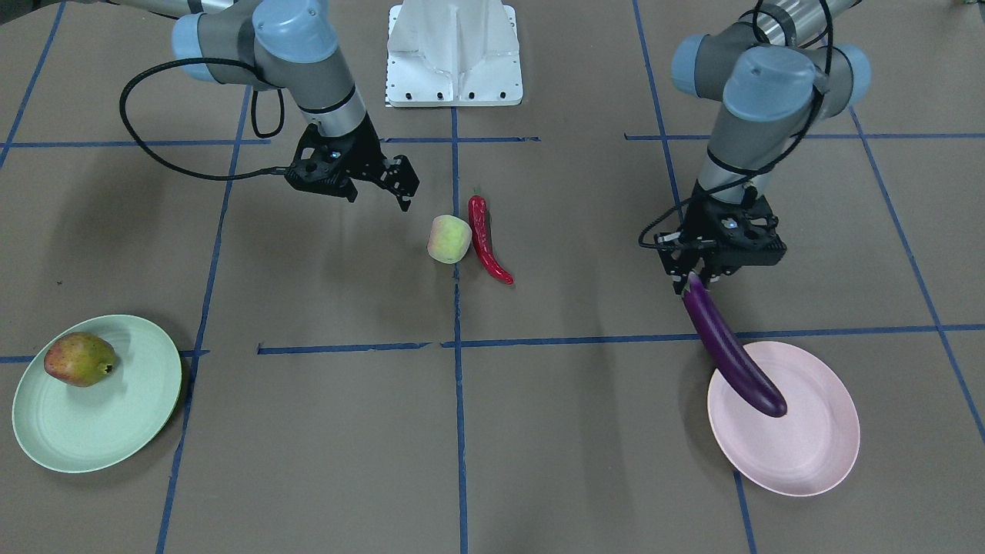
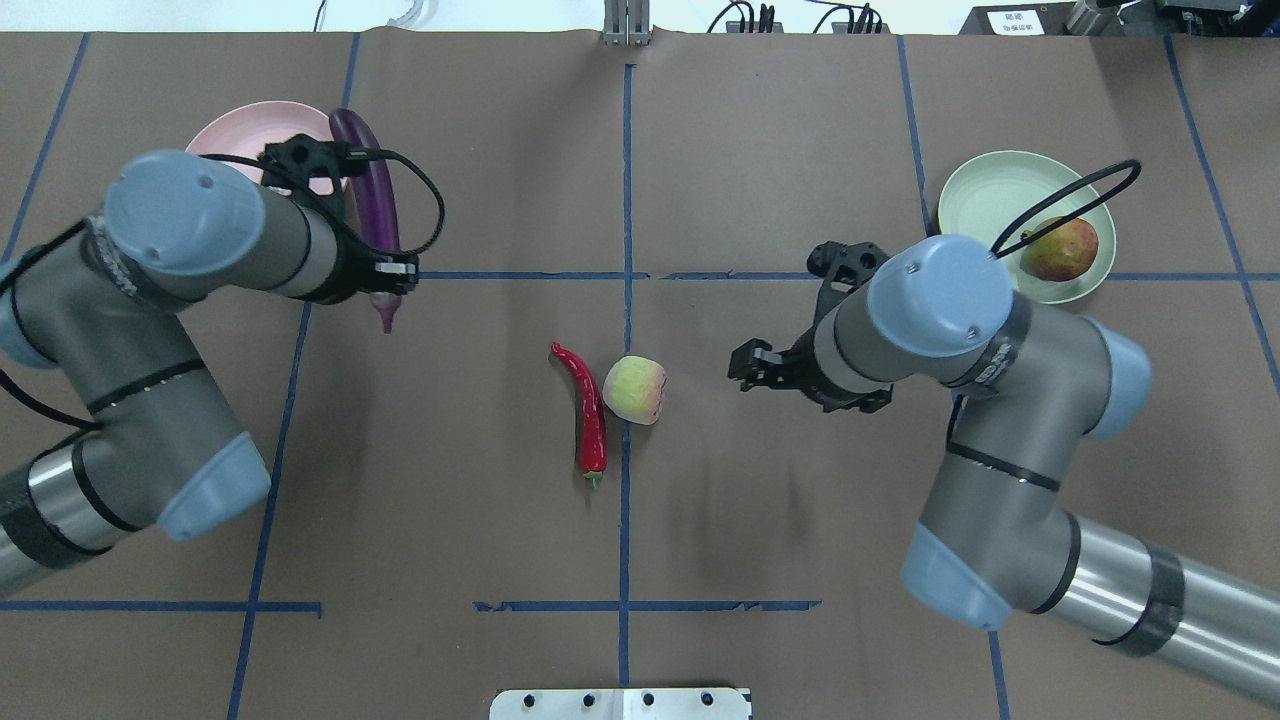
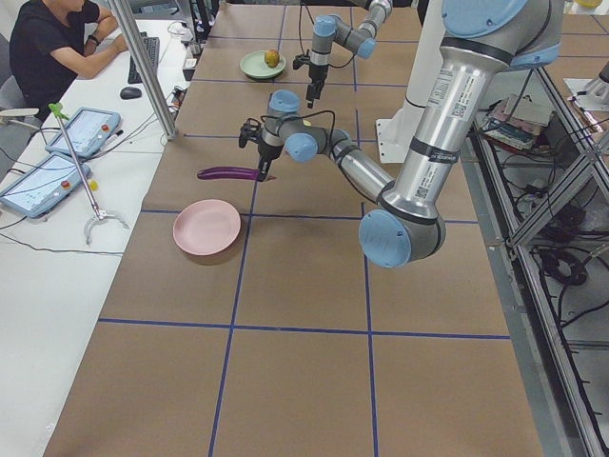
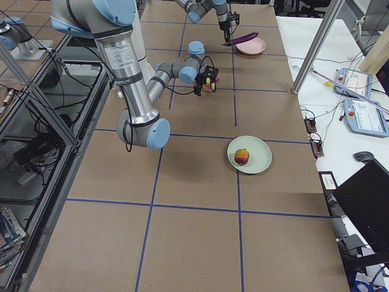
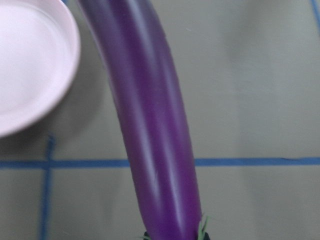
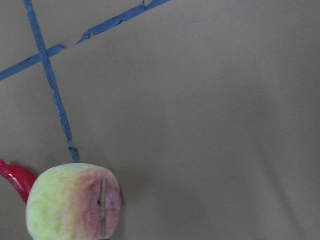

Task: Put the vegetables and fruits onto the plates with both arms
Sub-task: 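Grasp purple eggplant with left gripper while right gripper returns toward peach, then lower eggplant onto pink plate with left gripper while right gripper grasps peach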

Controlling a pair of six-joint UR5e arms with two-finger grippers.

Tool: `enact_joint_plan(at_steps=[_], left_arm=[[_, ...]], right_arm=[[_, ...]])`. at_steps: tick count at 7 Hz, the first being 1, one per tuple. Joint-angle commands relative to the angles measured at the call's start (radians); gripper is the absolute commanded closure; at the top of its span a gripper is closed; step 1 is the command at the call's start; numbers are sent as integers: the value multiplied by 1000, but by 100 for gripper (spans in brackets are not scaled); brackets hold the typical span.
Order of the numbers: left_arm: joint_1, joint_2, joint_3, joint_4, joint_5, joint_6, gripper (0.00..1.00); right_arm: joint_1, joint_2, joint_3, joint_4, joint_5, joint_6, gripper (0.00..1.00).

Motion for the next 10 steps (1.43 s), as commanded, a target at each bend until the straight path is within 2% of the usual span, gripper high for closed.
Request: enact_joint_plan(at_steps=[1,3,5,6,8,9,10], left_arm=[[-36,3,61,-7,-1,75,98],[-33,-5,76,-7,-1,75,98],[-35,-9,89,-7,-1,75,98],[-42,-8,96,-7,-1,77,98],[-79,-37,212,-72,0,172,98],[-79,-46,318,-184,0,174,95],[-79,-46,369,-244,0,174,74]], right_arm=[[-20,102,-112,0,-14,102,0],[-26,180,-181,0,-23,104,0],[-26,199,-222,4,-48,103,0],[-26,250,-286,4,-58,103,0],[-26,277,-350,9,-80,101,0],[-26,280,-348,6,-82,103,35],[-23,282,-338,3,-79,98,99]])
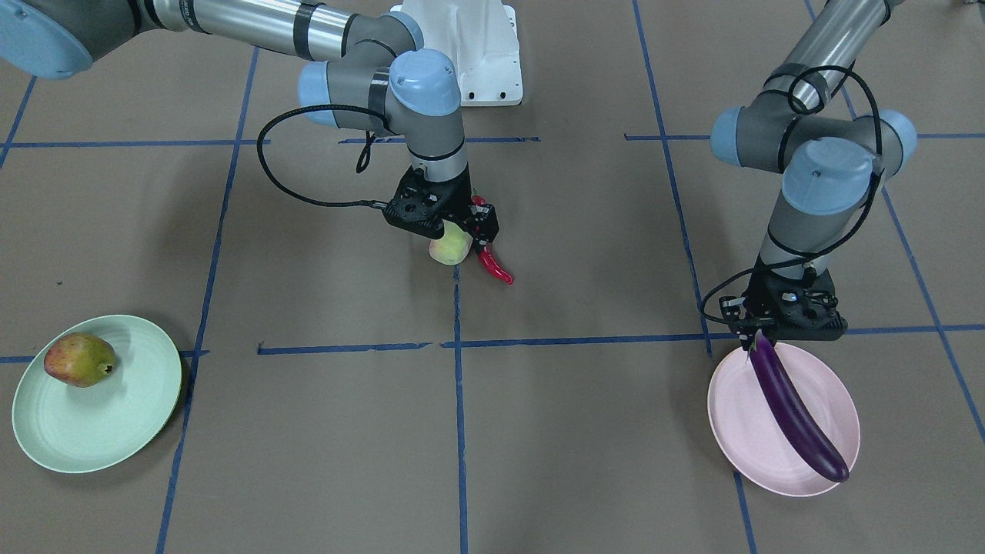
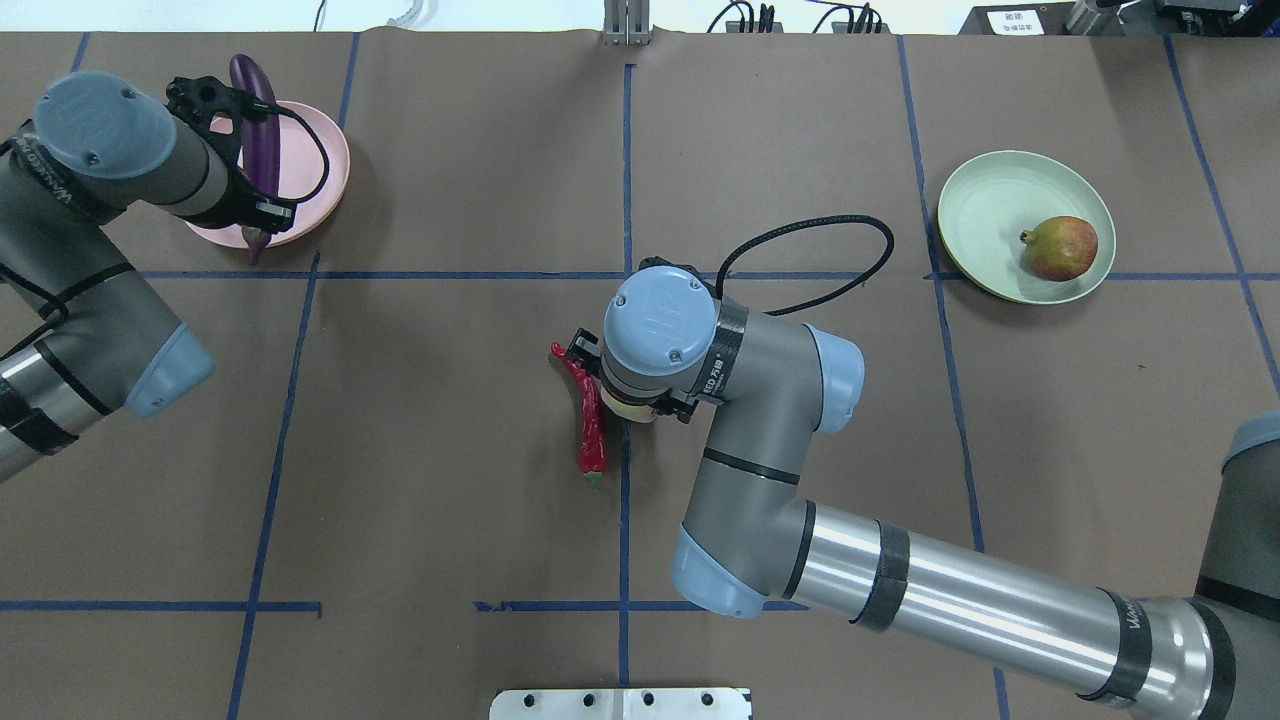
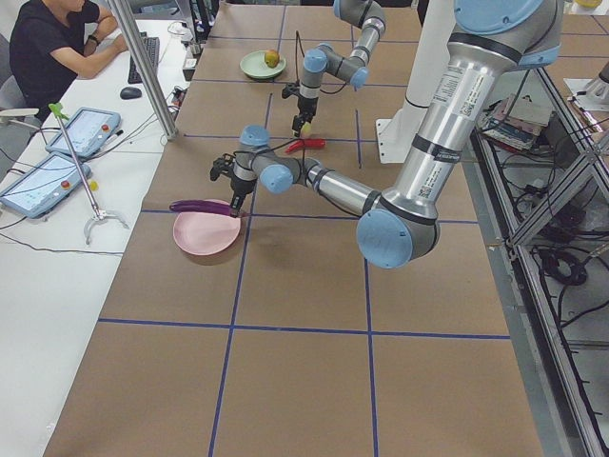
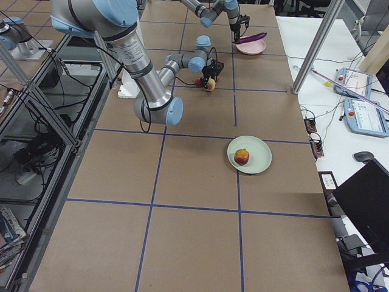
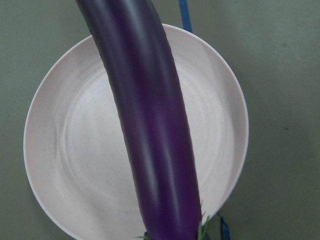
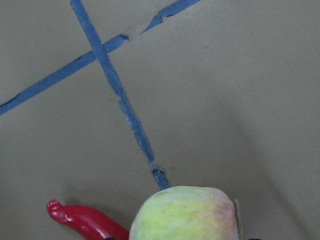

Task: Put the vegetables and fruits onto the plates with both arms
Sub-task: 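Lower eggplant onto pink plate with left gripper while right gripper grasps peach, then place peach on green plate with right gripper while left gripper grasps chili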

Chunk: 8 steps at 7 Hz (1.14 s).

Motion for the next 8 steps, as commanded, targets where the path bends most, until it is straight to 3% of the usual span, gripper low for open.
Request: enact_joint_plan(at_steps=[1,2,3,4,6,7,8], left_arm=[[-7,-49,146,-87,3,7,1],[-48,-72,151,-85,-20,7,0],[-56,-71,150,-91,-115,6,0],[-58,-60,83,-91,-208,-29,0],[22,-60,-14,-87,-270,-293,0],[110,-69,-75,-80,-264,-406,0],[190,-110,-74,-80,-255,-484,0]], right_arm=[[30,-10,58,-8,12,-8,100],[77,-62,157,-64,43,-17,100],[134,-131,260,-118,69,-82,100],[210,-239,314,-123,87,-250,100],[393,-365,292,-126,145,-609,100],[457,-380,231,-123,165,-735,100],[491,-374,139,-112,166,-811,99]])
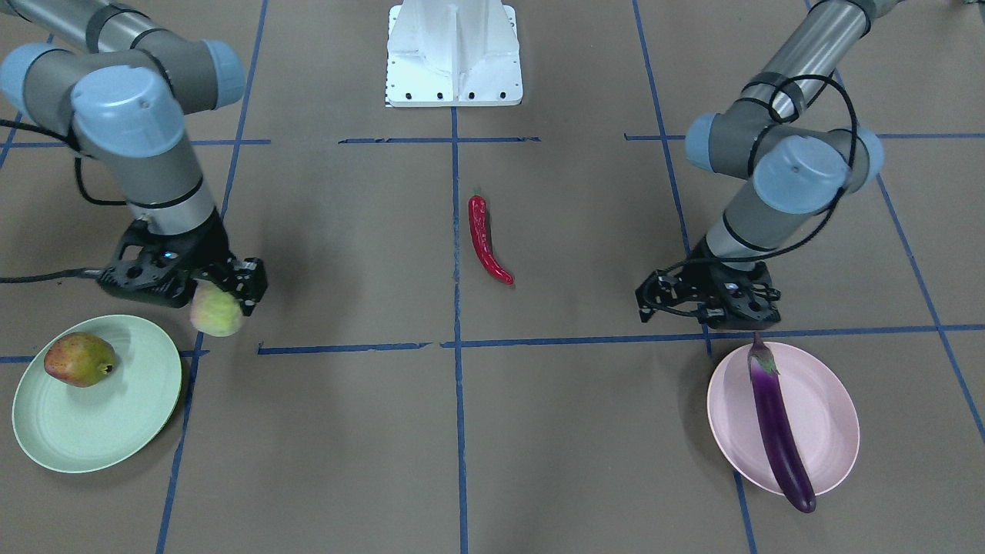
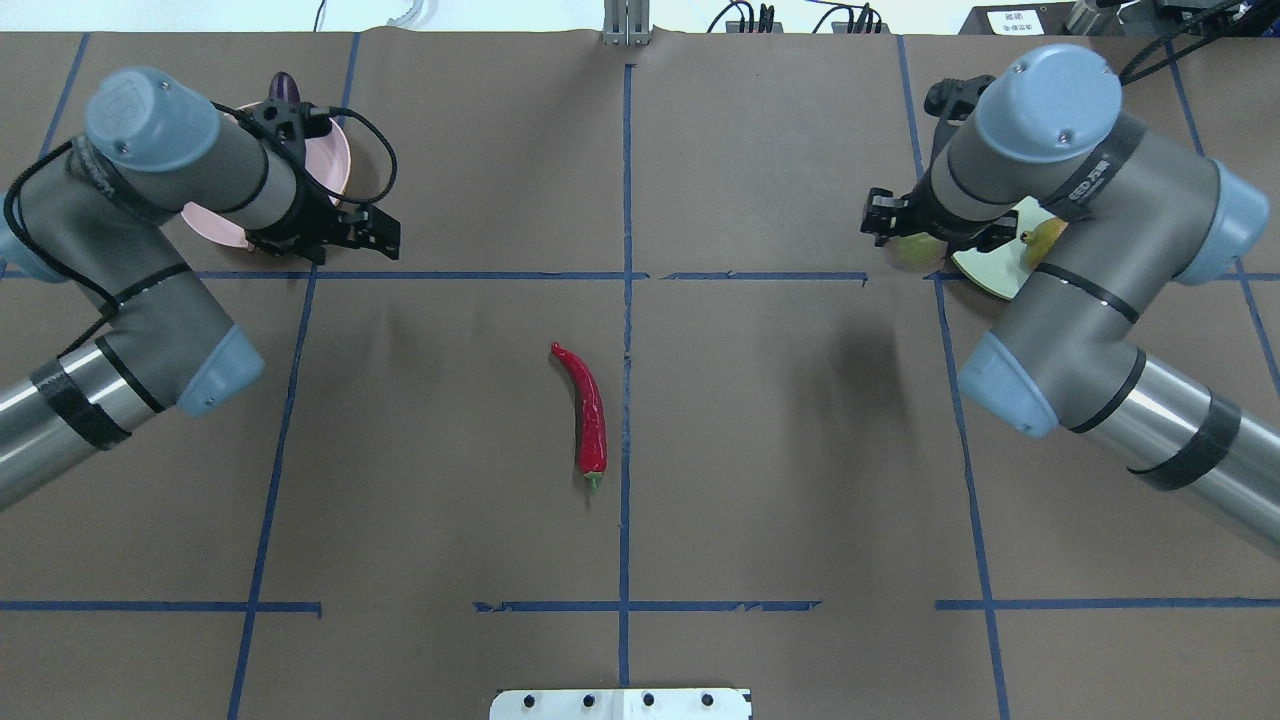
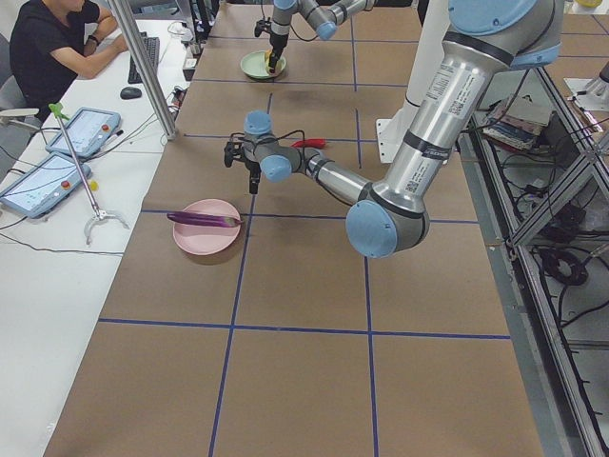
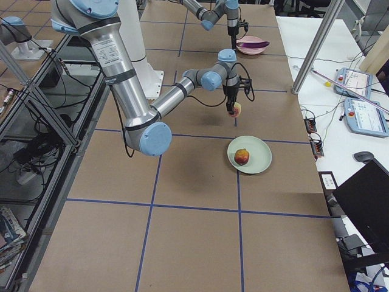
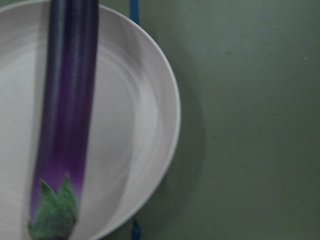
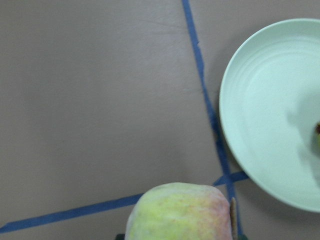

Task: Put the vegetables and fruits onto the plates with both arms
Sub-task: 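Place peach on green plate with right gripper while left gripper grasps chili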

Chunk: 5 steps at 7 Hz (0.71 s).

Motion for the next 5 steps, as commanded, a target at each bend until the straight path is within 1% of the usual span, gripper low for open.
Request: enact_joint_plan(at_steps=[1,2,3,4,5], left_arm=[[109,-60,-27,2,5,-133,0],[146,-86,-24,10,9,-180,0],[192,-127,-25,72,66,-214,0],[239,-203,-24,182,113,-216,0],[290,-224,-27,226,156,-216,0]], right_arm=[[92,-1,-193,82,5,-144,99],[124,3,-297,183,4,-173,97],[128,18,-339,222,1,-177,61],[143,29,-365,228,-30,-182,1],[147,32,-365,228,-31,-203,0]])
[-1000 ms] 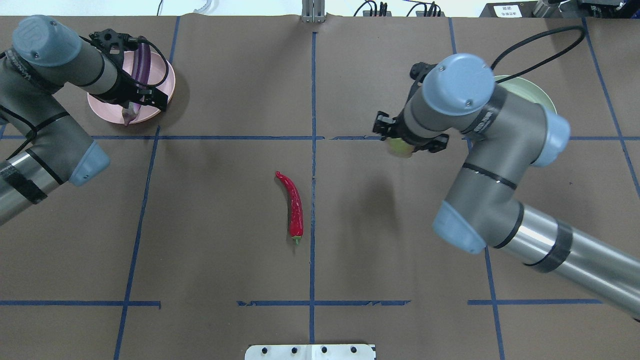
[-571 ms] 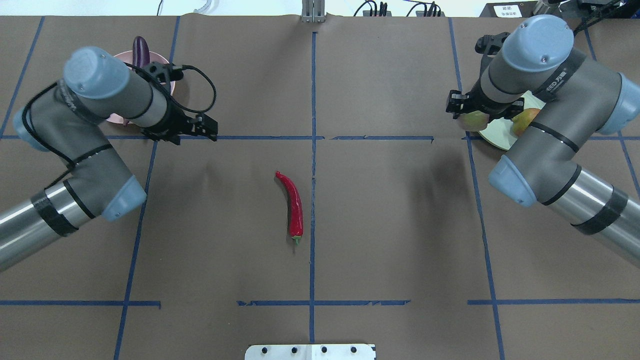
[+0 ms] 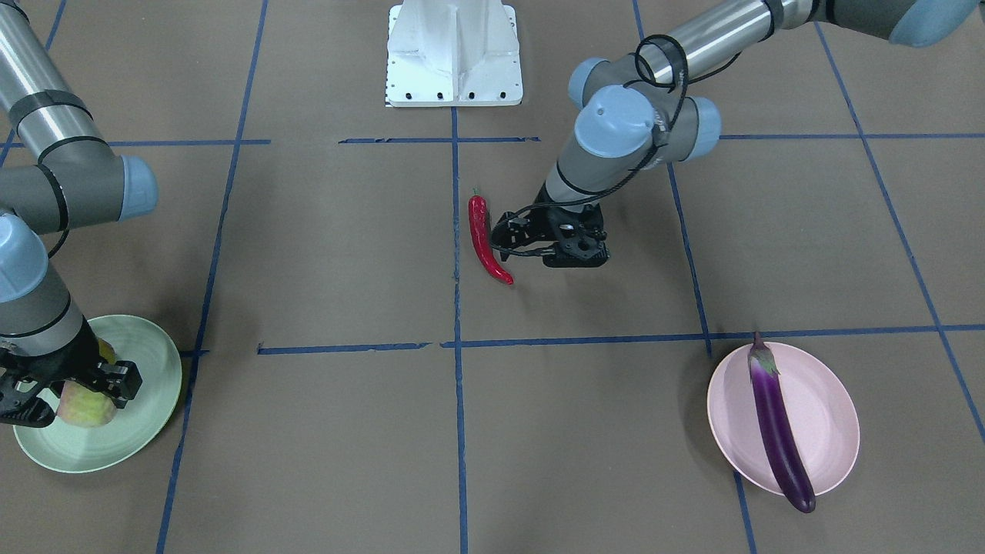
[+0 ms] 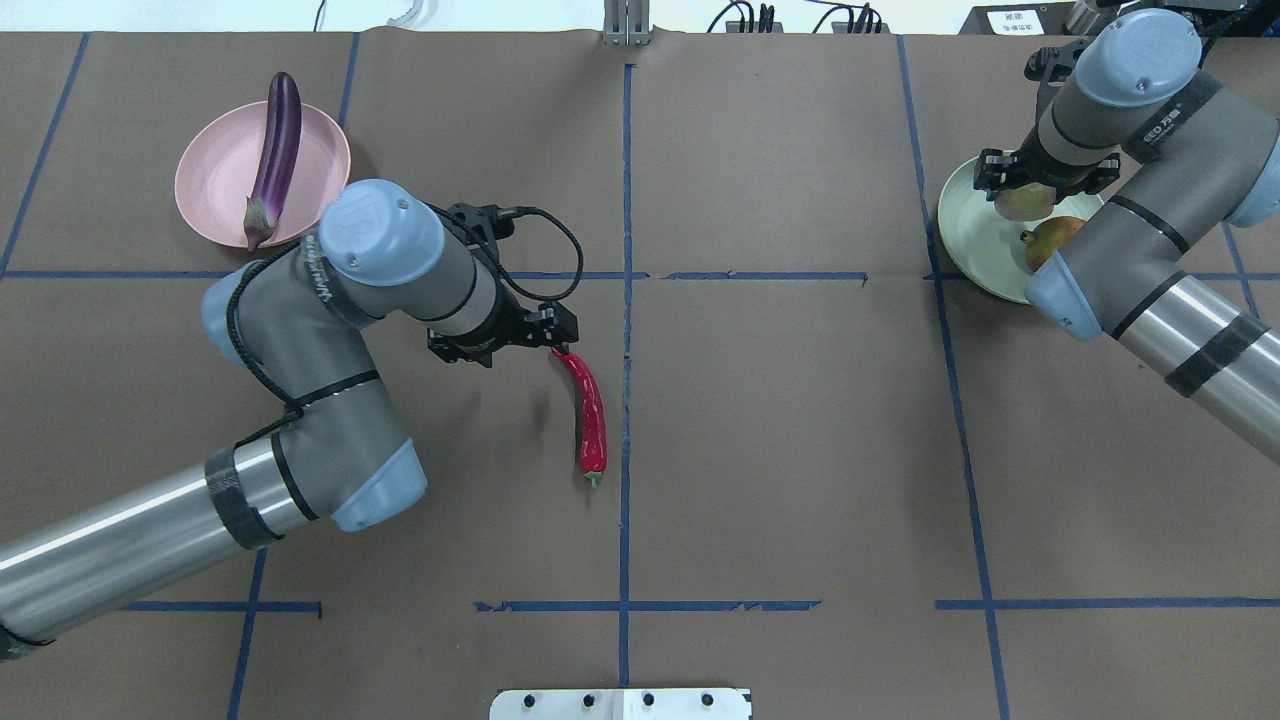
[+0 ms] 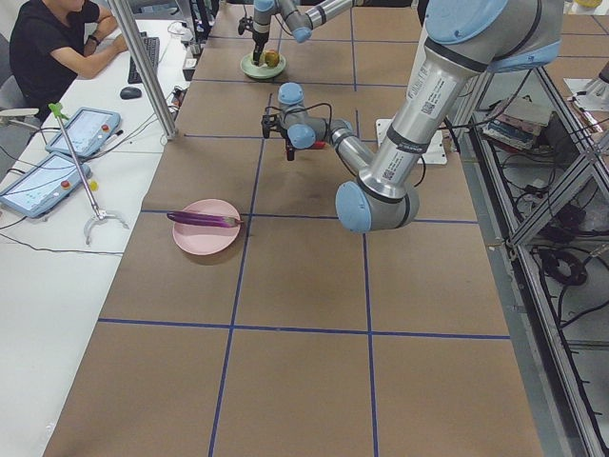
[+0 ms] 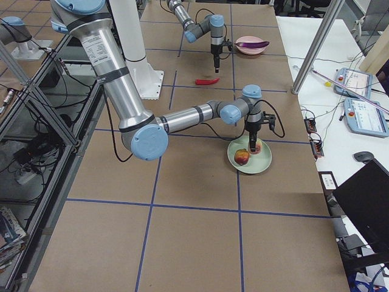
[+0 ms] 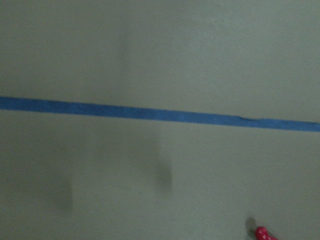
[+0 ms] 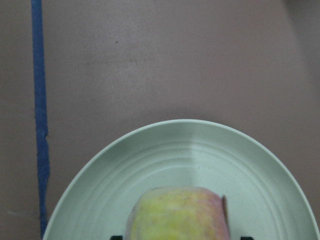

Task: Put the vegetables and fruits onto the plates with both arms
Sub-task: 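Place peach on green plate with right gripper while left gripper grasps chili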

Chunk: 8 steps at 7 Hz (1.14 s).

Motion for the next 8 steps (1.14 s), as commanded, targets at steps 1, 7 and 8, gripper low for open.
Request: enact_joint_plan(at_steps=[1,7,8], left_arm=[[101,-45,-2,77,88,-5,0],[152,-66,-19,74,90,-6,100],[48,-22,-122,76,81,-6,100]], right_arm=[[19,9,-18,10,-10,-41,0],[39,-12,107,-8,33,-32,0],[73,-102,266,-64,156,-37,0]])
